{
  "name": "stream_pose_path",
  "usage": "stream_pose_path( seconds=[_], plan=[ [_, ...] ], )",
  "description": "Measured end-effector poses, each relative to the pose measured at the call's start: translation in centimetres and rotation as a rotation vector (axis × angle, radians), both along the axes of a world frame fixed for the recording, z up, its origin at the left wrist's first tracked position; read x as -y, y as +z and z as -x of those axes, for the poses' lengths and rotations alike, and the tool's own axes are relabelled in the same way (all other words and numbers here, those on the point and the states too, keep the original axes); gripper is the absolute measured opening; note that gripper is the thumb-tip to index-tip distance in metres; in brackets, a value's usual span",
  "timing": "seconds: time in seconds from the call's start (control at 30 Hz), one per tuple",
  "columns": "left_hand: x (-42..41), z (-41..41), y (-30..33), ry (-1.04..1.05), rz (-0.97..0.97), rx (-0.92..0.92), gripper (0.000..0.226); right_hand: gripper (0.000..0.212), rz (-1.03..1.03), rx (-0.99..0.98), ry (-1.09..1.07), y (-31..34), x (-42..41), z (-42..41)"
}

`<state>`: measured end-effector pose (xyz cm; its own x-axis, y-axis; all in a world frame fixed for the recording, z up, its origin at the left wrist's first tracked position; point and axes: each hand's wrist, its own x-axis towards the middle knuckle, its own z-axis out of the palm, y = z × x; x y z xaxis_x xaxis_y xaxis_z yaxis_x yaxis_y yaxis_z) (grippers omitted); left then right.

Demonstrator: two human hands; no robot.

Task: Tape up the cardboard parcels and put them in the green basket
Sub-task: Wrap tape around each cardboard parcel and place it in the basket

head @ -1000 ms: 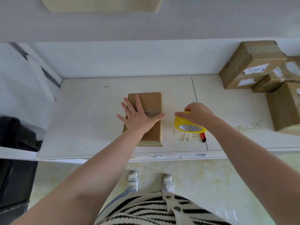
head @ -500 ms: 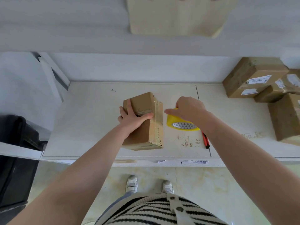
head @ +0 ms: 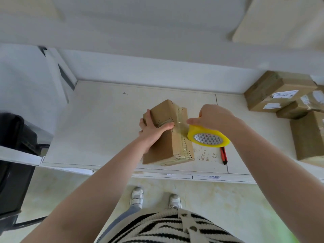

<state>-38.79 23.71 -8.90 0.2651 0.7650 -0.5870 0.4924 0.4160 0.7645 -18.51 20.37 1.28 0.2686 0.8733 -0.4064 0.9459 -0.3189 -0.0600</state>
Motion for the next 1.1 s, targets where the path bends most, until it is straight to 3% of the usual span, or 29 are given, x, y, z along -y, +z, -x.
stream_pose_path(
  seconds=[0.2,0.33,0.4,0.47,0.63,0.83,0.97,1.1],
  plan=[
    [-0.6,1.8,0.1,-0.125,0.064,0.22,0.126,0.054,0.011,0.038,0.039,1.0,-1.0,2.5],
    [-1.0,3.1,-0.3,-0.285,-0.118,-0.039,0.086,0.058,0.092,-0.142,0.069,2.4,-2.1,3.7],
    [-0.7,3.8,-0.4,-0.206,-0.112,0.086,0.062,0.053,0.126,-0.255,0.081,2.9,-2.5,3.5],
    [0.0,4.1,-0.4,-0.063,0.049,0.29,0.048,0.057,0.096,-0.318,0.099,2.9,-2.7,3.6],
    [0.7,4.1,-1.0,0.043,0.157,0.477,0.1,0.058,0.036,-0.279,0.134,2.0,-2.9,4.9],
    [0.5,5.5,-1.2,0.145,0.201,0.58,0.079,0.066,-0.047,-0.285,0.177,2.4,-3.0,5.5],
    [0.5,5.8,-1.3,0.14,0.182,0.563,0.076,0.068,-0.066,-0.135,0.164,2.1,-2.1,4.0],
    [0.5,5.7,-1.5,0.152,0.182,0.546,0.076,0.067,-0.025,-0.168,0.1,0.5,-1.3,2.8]
  ],
)
